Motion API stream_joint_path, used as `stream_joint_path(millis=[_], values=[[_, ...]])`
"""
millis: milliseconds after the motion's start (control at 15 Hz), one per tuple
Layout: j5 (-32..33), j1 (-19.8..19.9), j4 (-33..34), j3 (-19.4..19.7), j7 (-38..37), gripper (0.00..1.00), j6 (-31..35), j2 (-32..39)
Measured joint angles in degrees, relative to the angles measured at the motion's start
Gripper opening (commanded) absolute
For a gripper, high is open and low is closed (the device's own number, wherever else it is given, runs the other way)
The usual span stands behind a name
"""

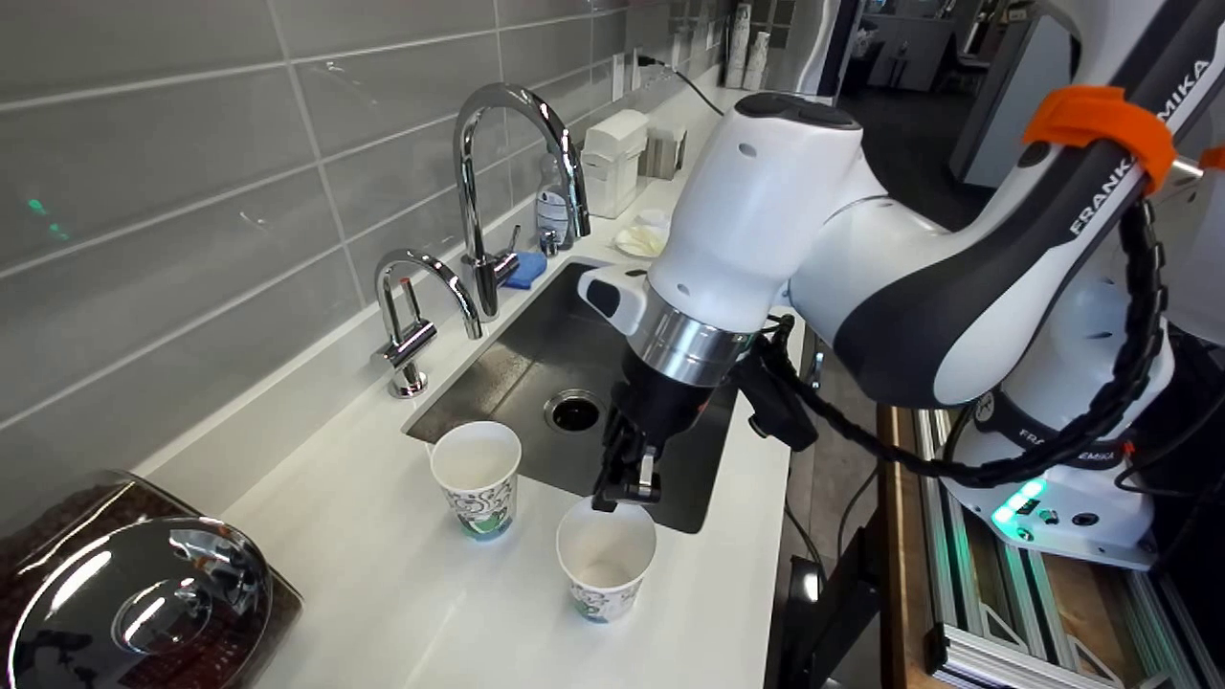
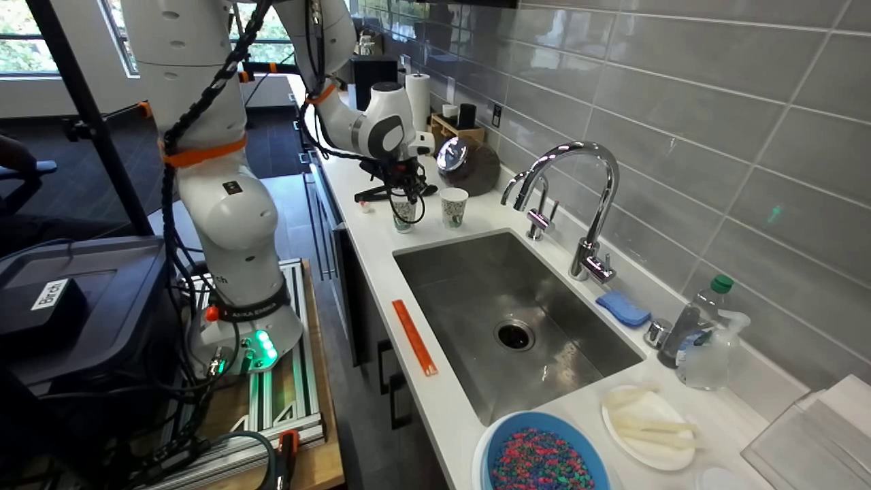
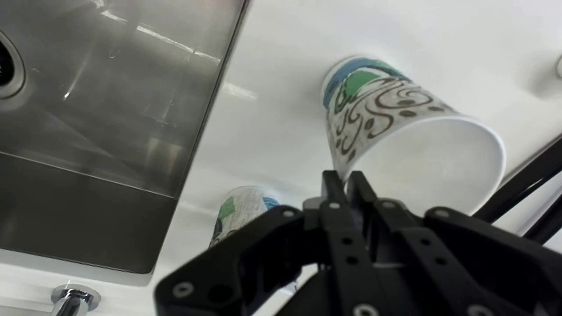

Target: Unstack the cups, then stack then back together

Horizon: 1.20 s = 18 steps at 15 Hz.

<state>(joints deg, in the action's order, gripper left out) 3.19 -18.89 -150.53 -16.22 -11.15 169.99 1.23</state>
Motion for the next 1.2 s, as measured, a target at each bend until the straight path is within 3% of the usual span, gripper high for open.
stream_joint_path(millis=[467,533,1200], values=[[-3.87,0.10,0.79,-1.06,3.88,0.96,1.05,0.03],[-4.11,0.11,0.84,-1.06,4.21,0.99,1.06,-0.46],[-4.55,2.63,3.25,0.50,4.37,1.00,-2.48,-5.63]])
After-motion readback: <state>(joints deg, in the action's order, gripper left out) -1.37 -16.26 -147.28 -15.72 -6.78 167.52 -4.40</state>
